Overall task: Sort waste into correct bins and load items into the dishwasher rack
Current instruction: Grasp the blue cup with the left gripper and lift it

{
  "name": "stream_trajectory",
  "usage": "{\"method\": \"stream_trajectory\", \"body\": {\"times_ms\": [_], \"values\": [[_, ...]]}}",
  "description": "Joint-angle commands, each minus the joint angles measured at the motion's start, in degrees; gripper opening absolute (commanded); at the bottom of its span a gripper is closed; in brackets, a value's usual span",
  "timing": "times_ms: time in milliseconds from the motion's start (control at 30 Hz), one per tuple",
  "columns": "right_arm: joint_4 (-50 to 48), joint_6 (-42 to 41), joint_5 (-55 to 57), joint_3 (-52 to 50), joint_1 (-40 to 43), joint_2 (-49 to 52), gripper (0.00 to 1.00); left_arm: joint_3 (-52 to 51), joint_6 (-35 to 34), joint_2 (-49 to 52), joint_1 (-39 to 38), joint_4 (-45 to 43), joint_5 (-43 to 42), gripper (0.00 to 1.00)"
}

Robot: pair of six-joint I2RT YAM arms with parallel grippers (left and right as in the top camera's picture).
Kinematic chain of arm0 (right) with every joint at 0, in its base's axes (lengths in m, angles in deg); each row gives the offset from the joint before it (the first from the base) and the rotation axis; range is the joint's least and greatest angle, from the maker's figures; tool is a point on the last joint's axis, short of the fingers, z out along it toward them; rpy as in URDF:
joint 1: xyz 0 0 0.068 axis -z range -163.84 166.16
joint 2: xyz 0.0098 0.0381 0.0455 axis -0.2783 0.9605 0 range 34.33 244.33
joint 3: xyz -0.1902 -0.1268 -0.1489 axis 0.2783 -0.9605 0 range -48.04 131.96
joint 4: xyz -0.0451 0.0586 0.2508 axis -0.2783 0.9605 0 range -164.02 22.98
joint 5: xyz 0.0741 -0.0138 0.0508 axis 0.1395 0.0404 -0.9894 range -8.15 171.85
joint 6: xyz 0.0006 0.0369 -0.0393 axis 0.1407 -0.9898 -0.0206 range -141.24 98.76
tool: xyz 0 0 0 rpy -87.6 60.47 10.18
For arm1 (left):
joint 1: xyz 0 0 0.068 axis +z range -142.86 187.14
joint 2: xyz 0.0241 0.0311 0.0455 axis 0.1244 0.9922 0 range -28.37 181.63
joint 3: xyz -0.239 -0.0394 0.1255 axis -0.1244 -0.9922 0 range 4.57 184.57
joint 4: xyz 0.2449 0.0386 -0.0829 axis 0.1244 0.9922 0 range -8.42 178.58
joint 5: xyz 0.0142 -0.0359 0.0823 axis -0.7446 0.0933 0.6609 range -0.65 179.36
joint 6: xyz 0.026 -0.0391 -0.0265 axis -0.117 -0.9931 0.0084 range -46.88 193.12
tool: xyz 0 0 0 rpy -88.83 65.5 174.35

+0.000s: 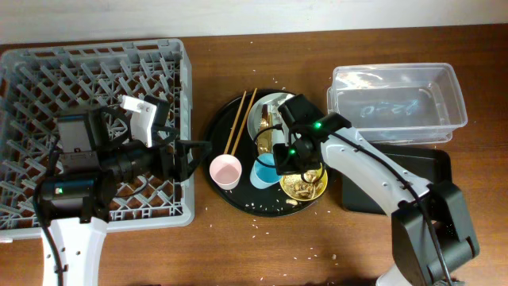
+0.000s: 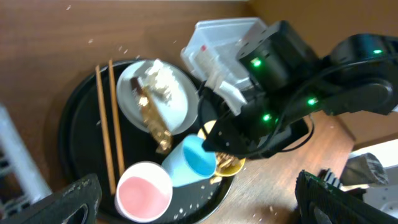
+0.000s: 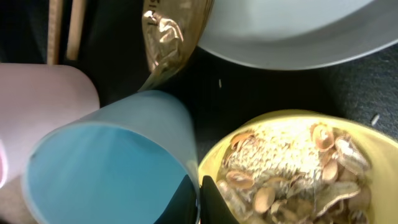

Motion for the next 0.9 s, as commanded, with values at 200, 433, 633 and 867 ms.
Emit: {"method": "stream_trajectory", "body": {"times_ms": [200, 433, 633, 867], "values": [[12.1, 26.4, -42.9, 11.1, 12.7, -24.9, 0.04, 1.2, -9.9, 6.8, -0.2, -13.7, -35.8, 0.8], [8.4, 29.9, -53.4, 11.1, 14.1, -26.5, 0.04, 1.5, -18.6, 8.7, -10.0, -18.4, -42.2, 0.81], [1.1, 26.4, -53.4, 11.1, 14.1, -23.6, 0.04, 1.5, -23.1, 2.6, -13.7, -21.2, -42.2, 0.77], [-2.7, 20.9, -53.6, 11.1, 13.3, -23.6, 0.04, 1.4, -23.1, 1.5, -13.7, -21.2, -42.2, 0.8]]}}
